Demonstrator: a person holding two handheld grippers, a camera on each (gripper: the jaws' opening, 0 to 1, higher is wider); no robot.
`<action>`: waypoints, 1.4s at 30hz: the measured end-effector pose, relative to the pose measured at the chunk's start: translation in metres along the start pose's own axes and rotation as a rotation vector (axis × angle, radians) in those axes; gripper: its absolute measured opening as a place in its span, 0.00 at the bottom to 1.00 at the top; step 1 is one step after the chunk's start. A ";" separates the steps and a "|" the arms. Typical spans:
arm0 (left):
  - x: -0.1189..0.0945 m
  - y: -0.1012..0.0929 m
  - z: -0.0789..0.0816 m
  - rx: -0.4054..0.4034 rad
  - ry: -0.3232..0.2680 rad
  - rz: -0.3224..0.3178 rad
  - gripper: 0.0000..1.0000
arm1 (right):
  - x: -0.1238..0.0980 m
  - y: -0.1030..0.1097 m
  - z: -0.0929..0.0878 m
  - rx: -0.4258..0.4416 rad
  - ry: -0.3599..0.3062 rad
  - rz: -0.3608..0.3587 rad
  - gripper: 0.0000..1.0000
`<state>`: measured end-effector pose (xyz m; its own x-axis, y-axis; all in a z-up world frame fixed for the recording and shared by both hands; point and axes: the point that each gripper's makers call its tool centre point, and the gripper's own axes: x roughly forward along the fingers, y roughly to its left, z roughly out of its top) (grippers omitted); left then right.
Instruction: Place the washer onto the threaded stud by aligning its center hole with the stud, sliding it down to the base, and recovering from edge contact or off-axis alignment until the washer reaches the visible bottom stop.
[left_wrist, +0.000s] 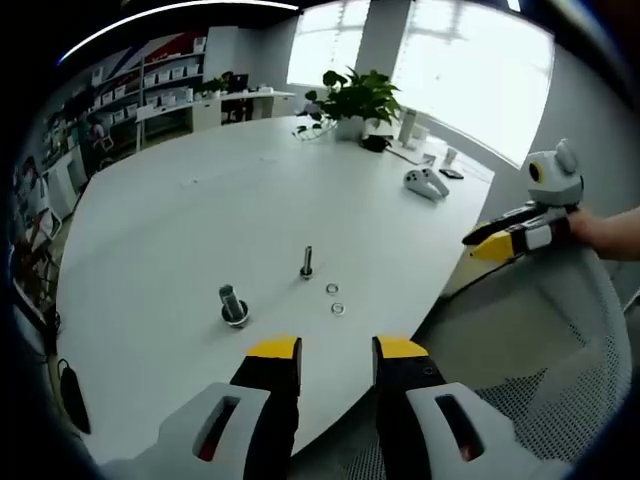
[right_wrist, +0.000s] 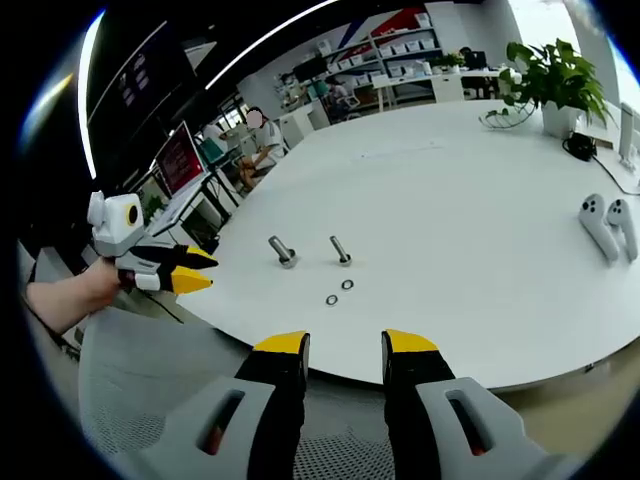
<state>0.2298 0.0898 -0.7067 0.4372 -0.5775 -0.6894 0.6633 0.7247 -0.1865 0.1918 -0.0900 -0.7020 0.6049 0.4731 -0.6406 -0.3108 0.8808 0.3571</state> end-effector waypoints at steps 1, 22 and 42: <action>0.006 -0.002 0.002 0.001 0.010 0.004 0.27 | 0.000 0.001 0.000 -0.002 0.001 0.005 0.31; 0.128 -0.008 -0.006 0.048 0.291 0.021 0.26 | 0.002 0.011 -0.002 -0.031 0.016 0.061 0.32; 0.155 -0.014 -0.028 0.158 0.454 0.024 0.23 | 0.004 0.014 -0.007 -0.071 0.045 0.076 0.32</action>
<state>0.2712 0.0009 -0.8310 0.1674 -0.3139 -0.9346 0.7557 0.6496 -0.0828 0.1846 -0.0752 -0.7047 0.5443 0.5377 -0.6439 -0.4067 0.8405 0.3581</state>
